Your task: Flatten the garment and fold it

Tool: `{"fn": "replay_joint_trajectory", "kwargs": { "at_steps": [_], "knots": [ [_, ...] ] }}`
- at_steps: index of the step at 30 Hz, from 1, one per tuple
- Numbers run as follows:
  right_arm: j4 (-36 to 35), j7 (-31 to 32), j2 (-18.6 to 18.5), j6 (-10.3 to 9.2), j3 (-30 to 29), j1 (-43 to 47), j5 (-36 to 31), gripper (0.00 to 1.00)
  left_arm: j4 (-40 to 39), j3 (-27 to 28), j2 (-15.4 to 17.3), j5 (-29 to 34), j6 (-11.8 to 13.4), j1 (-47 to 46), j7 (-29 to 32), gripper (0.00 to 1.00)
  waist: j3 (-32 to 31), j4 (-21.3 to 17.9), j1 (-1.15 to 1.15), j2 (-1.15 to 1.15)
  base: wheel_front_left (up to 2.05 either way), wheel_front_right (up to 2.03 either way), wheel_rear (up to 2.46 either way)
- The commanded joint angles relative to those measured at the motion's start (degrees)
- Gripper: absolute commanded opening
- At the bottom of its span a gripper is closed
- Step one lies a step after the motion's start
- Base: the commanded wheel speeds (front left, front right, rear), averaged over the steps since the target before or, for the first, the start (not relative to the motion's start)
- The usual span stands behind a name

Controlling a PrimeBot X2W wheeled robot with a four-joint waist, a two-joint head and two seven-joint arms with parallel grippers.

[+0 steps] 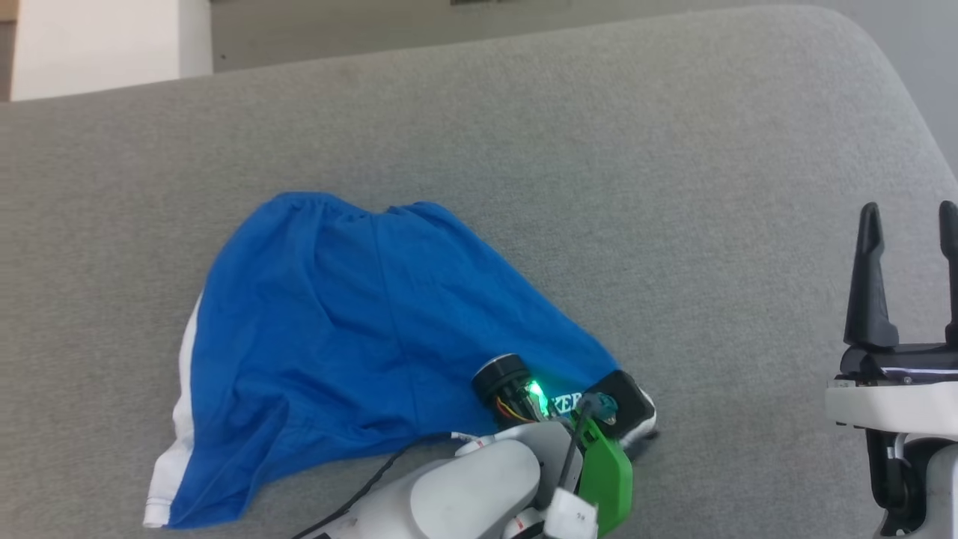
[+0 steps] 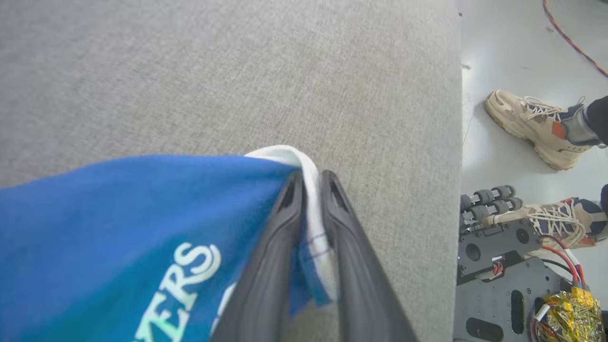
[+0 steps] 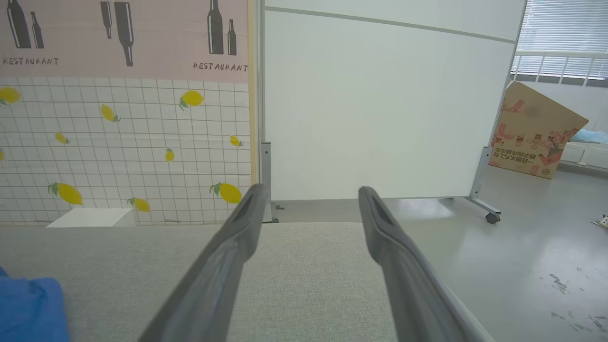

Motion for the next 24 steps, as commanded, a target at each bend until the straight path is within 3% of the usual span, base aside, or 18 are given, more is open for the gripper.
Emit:
{"fn": "replay_joint_trajectory", "kwargs": {
  "at_steps": [1, 5, 10, 14, 19, 24],
  "knots": [
    [0.3, -0.3, 0.0, -0.09, 0.2, -0.5, -0.5, 1.00, 0.0, 0.0, -0.2, 0.3, 0.0, -0.1, -2.9, 1.00, -3.1, 2.7, -0.01, 0.00, 0.00, 0.00, 0.00],
    [0.7, -0.3, 0.0, -0.09, 0.4, 0.9, -1.3, 1.00, 0.2, 0.9, -0.3, -0.2, 0.4, -1.4, -11.4, 1.00, -6.7, 4.9, -0.01, 0.00, 0.00, 0.00, 0.00],
    [1.0, -0.3, 0.0, -0.09, 0.5, 2.8, -1.7, 1.00, 1.1, 3.9, 0.0, 0.7, 4.8, -4.4, -17.1, 1.00, -10.1, 7.1, -0.01, 0.00, 0.00, 0.00, 0.00],
    [1.0, -0.3, 0.0, -0.09, 1.2, 3.3, -1.6, 1.00, 3.8, 7.1, 4.4, 1.9, 6.6, -8.8, -18.4, 1.00, -10.8, 7.6, -0.01, 0.00, 0.00, 0.00, 0.00],
    [0.8, -0.3, 0.0, -0.09, 1.9, 3.2, -1.1, 1.00, 7.3, 9.5, 11.0, 1.8, 4.2, -16.1, -16.3, 1.00, -10.0, 7.3, -0.01, 0.00, 0.00, 0.00, 0.00],
    [0.6, -0.3, 0.0, -0.09, 3.2, 1.8, -0.3, 1.00, 12.2, 8.5, 16.1, 0.3, 0.7, -23.6, -7.5, 1.00, -6.9, 5.4, -0.01, 0.00, 0.00, 0.00, 0.00]
  ]
}}
